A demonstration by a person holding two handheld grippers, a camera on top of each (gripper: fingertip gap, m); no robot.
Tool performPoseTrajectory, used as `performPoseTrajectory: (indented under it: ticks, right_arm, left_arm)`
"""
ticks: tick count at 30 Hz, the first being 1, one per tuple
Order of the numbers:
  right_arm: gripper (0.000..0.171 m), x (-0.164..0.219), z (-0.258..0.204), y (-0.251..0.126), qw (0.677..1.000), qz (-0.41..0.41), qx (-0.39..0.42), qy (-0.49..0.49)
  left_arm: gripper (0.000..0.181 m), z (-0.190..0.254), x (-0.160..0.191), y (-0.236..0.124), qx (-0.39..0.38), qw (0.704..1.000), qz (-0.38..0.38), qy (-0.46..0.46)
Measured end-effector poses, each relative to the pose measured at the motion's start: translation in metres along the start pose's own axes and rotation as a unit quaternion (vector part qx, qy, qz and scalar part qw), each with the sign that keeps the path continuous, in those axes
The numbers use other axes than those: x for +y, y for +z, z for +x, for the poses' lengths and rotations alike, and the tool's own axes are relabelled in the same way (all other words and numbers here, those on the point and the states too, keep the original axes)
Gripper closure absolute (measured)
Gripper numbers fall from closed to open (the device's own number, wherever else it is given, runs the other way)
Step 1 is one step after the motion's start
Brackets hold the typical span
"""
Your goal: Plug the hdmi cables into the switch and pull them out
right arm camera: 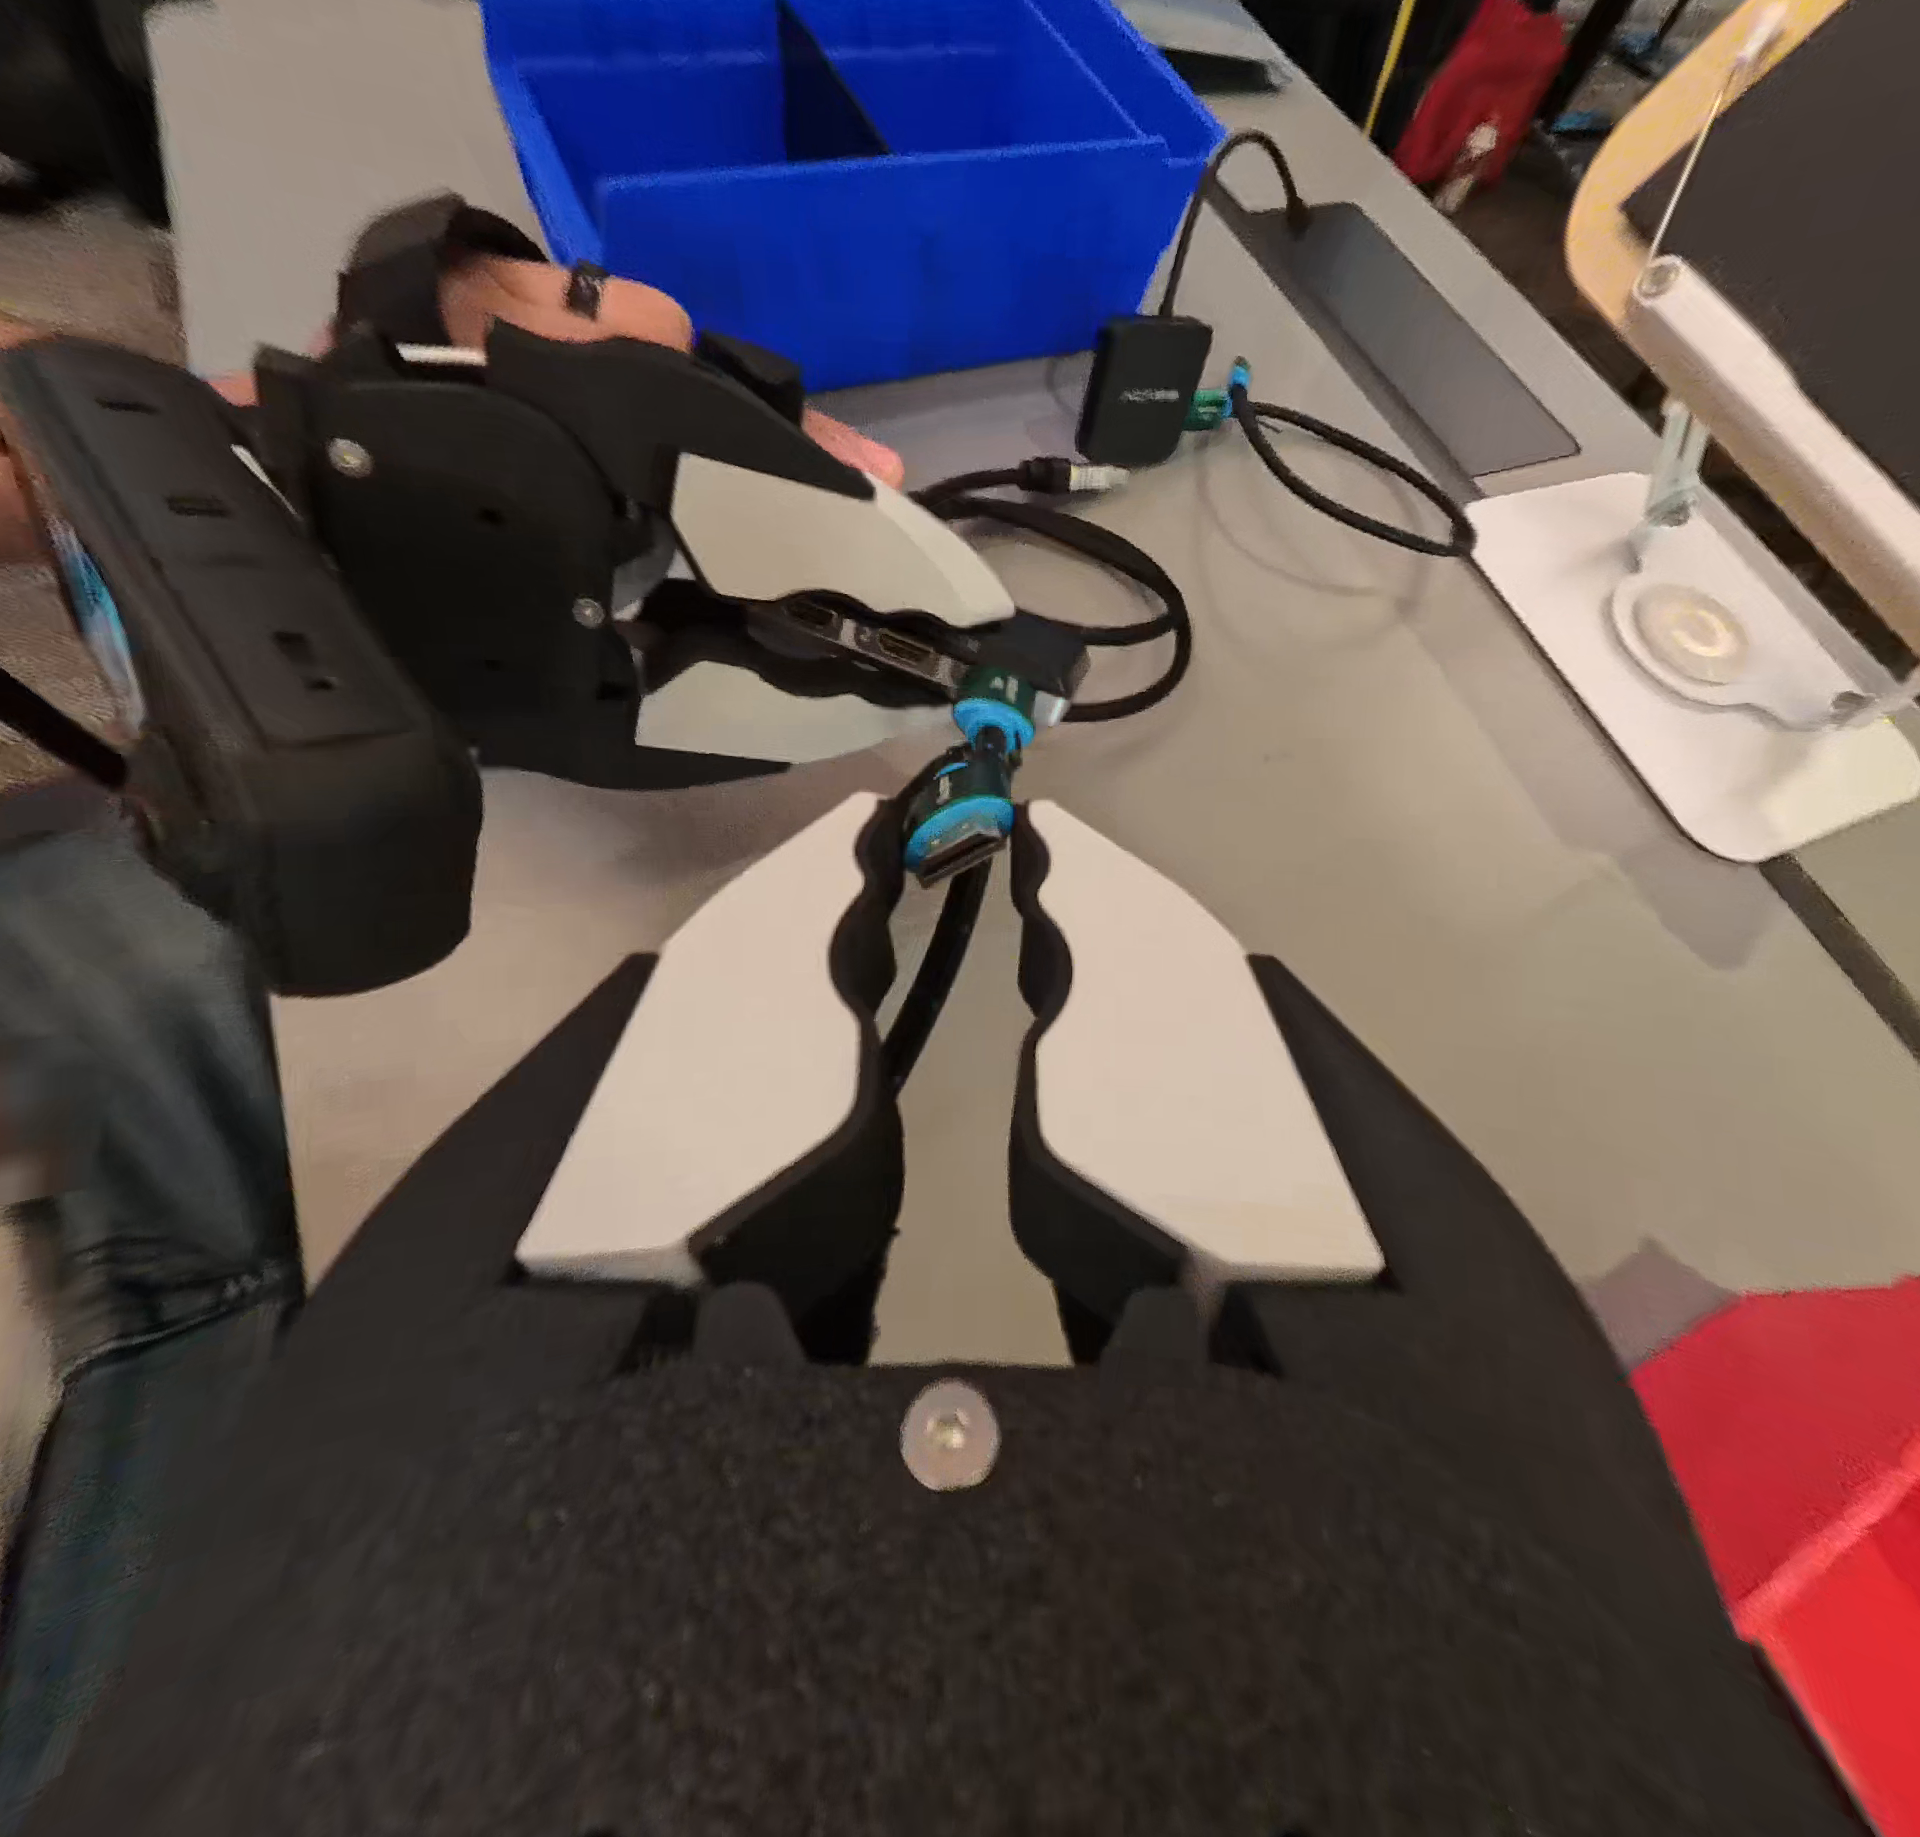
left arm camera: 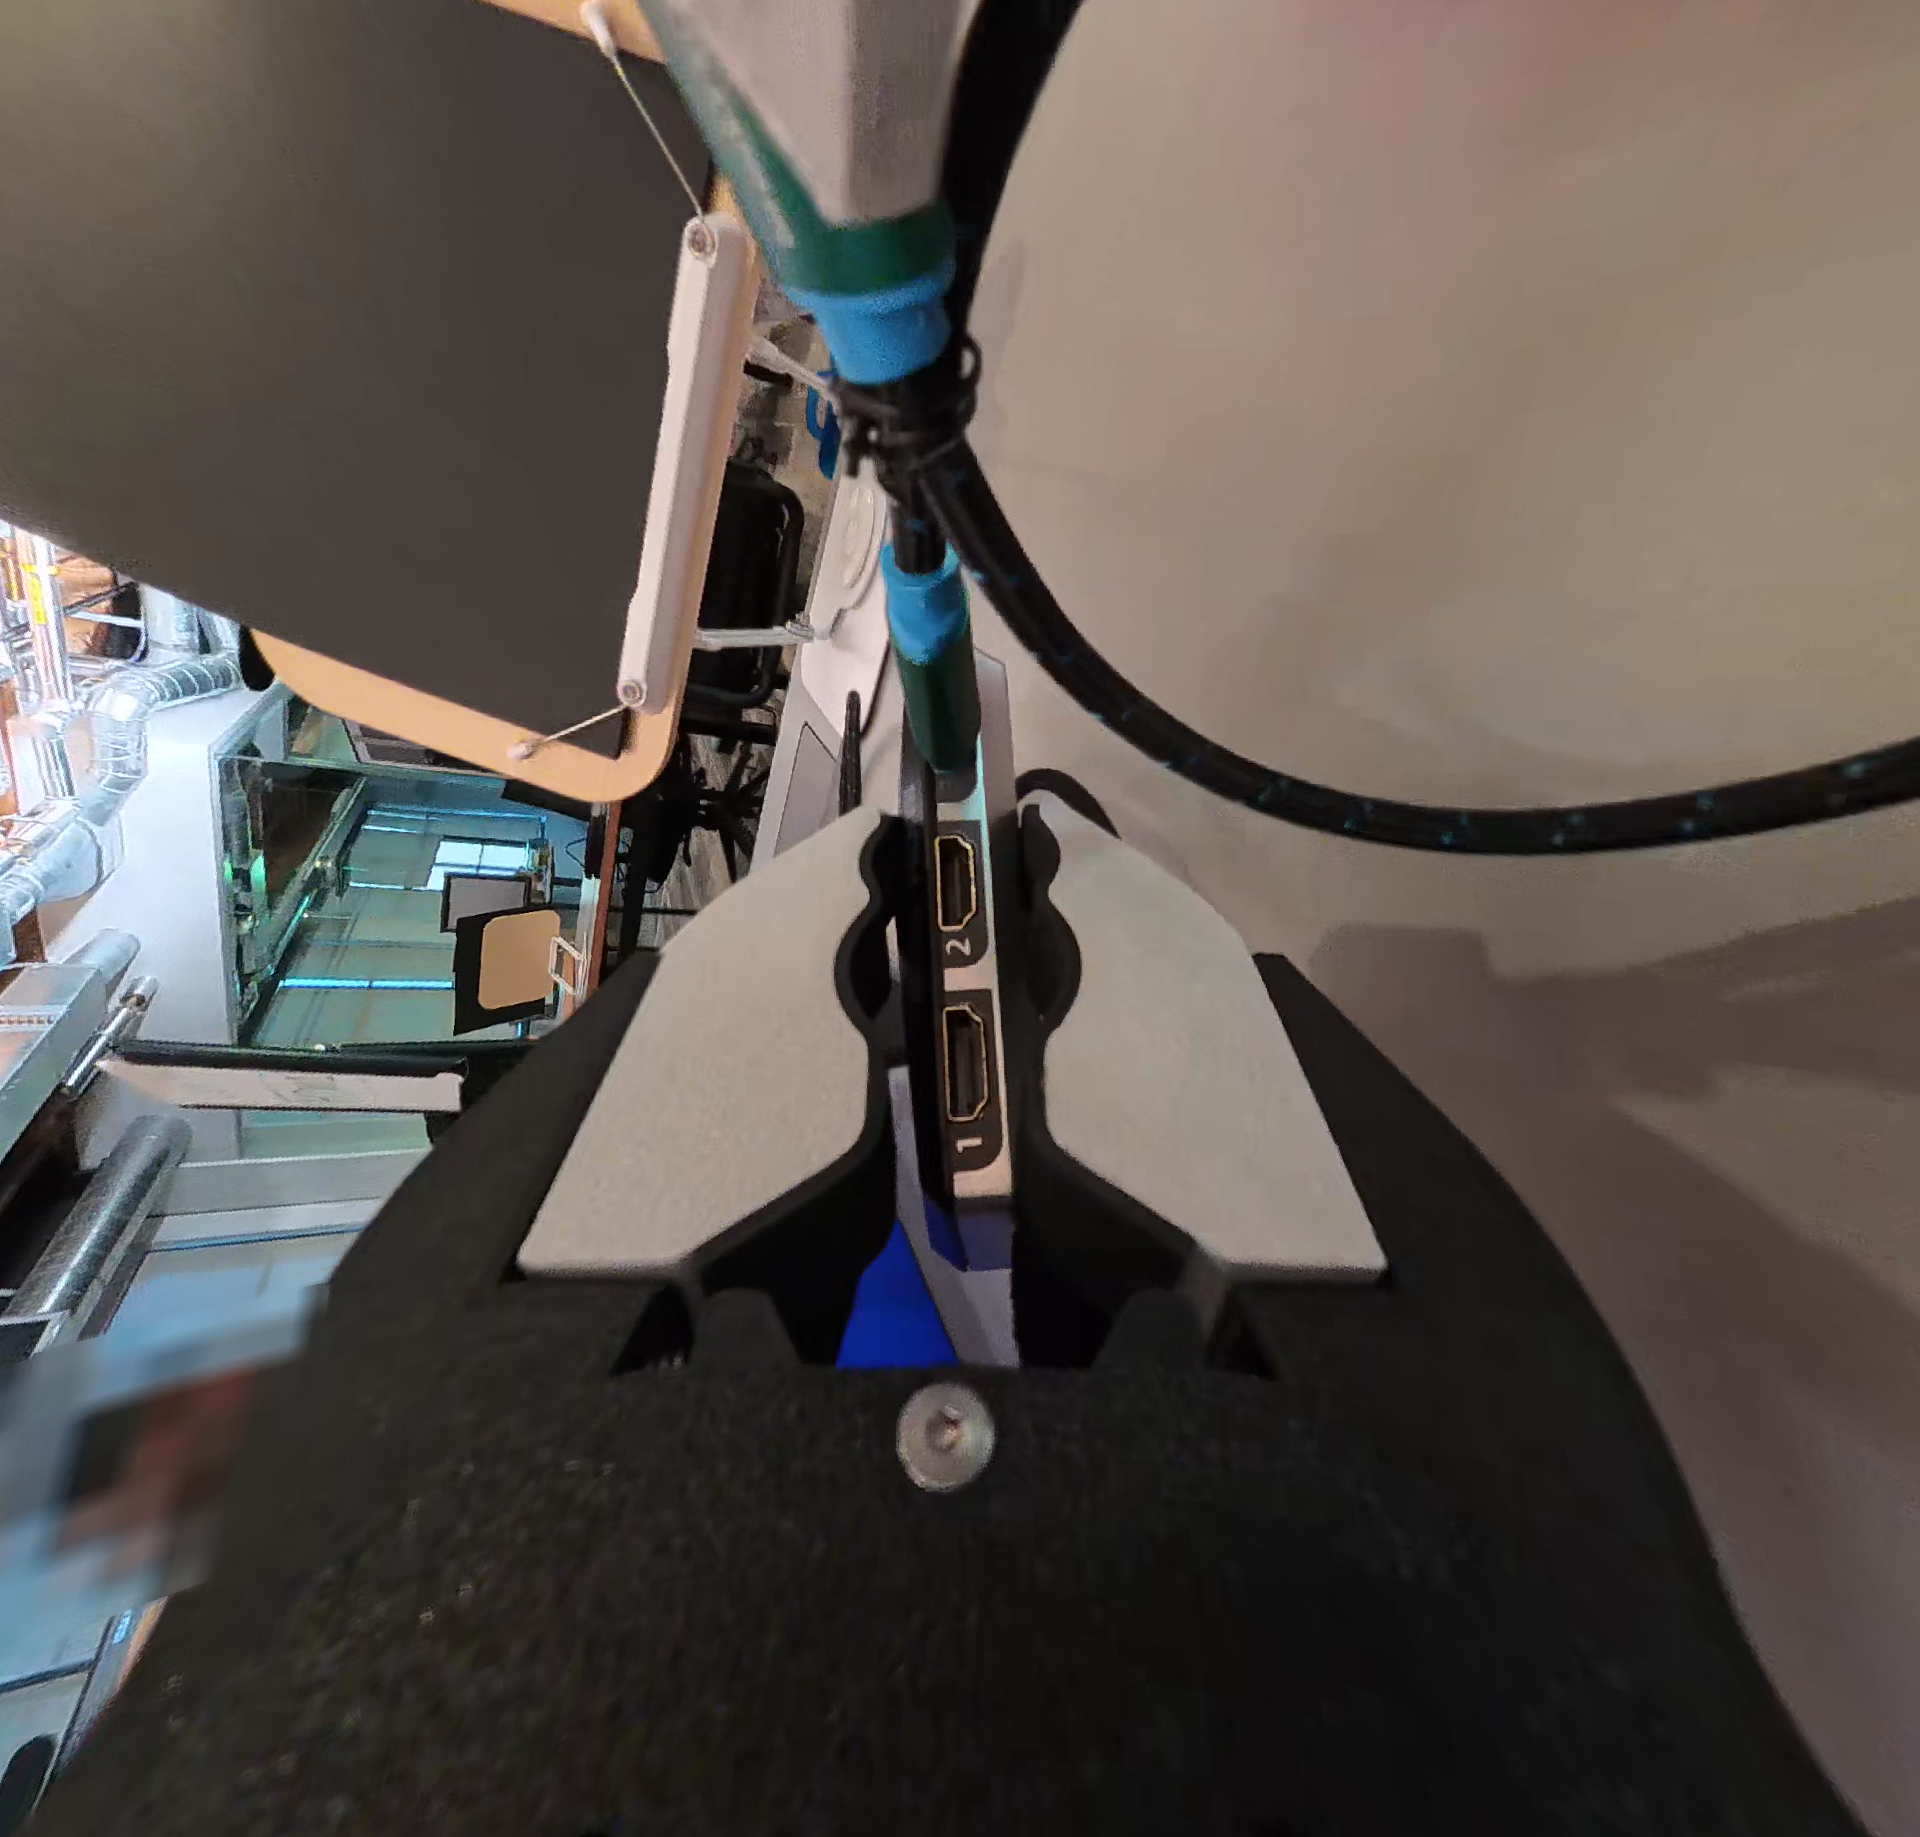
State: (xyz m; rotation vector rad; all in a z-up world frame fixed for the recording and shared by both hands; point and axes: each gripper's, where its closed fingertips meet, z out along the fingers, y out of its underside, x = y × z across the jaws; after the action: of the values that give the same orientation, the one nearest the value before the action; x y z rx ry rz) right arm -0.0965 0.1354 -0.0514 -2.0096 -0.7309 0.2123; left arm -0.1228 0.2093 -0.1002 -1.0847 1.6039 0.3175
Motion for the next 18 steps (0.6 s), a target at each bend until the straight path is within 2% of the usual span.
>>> performPoseTrajectory:
  ticks: [2,5,9,14,18]
  right_arm:
    - [0.152,0.005,0.004,-0.003,1.0,-0.021,0.01,0.005]
    - [0.153,0.006,0.009,-0.006,0.999,-0.008,-0.008,0.05]
    - [0.155,0.014,0.018,-0.015,0.998,-0.009,-0.013,0.061]
    - [0.156,0.02,0.017,-0.025,0.995,-0.004,-0.058,0.079]
    - [0.155,0.027,0.016,-0.024,0.986,0.001,-0.105,0.129]
  left_arm:
    - [0.16,-0.002,0.004,0.002,0.002,1.0,-0.003,-0.015]
    - [0.159,-0.008,0.005,0.002,0.001,0.999,-0.004,-0.035]
    - [0.159,-0.016,0.016,0.007,-0.004,0.998,-0.014,-0.056]
    - [0.16,-0.029,0.027,0.008,-0.011,0.997,-0.019,-0.075]
    - [0.16,-0.016,0.025,0.012,-0.017,0.999,-0.029,-0.039]
